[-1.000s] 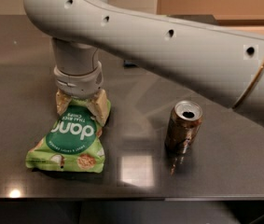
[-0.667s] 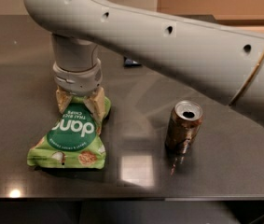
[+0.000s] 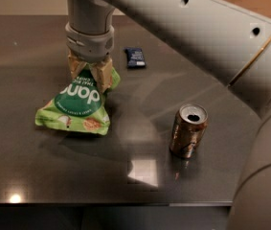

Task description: Move green rice chip bag near rxbar blueberry

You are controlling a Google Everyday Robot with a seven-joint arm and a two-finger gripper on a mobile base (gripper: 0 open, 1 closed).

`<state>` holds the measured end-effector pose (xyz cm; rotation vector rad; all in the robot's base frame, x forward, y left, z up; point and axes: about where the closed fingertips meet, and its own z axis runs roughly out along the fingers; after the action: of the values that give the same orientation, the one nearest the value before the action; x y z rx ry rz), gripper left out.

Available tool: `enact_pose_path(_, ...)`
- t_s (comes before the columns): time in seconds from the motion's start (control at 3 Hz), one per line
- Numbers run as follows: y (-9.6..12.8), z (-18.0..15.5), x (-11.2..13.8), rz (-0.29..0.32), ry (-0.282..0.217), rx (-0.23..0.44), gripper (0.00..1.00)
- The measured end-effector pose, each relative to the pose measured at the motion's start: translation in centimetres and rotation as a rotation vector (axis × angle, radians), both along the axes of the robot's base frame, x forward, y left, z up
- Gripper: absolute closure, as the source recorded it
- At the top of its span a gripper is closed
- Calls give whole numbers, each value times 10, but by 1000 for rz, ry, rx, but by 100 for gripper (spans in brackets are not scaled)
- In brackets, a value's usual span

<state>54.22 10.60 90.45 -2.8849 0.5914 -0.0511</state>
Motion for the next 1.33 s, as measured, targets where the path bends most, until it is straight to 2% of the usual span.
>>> enact_pose_path(0.33,-19,34,42,-110,-41,59,100)
enact_pose_path(0.67,-55,60,85,-231,-89,100,100)
enact_pose_path(1.0,-90,71,117,-353,-124,119,100)
enact_pose_path(1.33,-110,77,136,-435,-146,129,100)
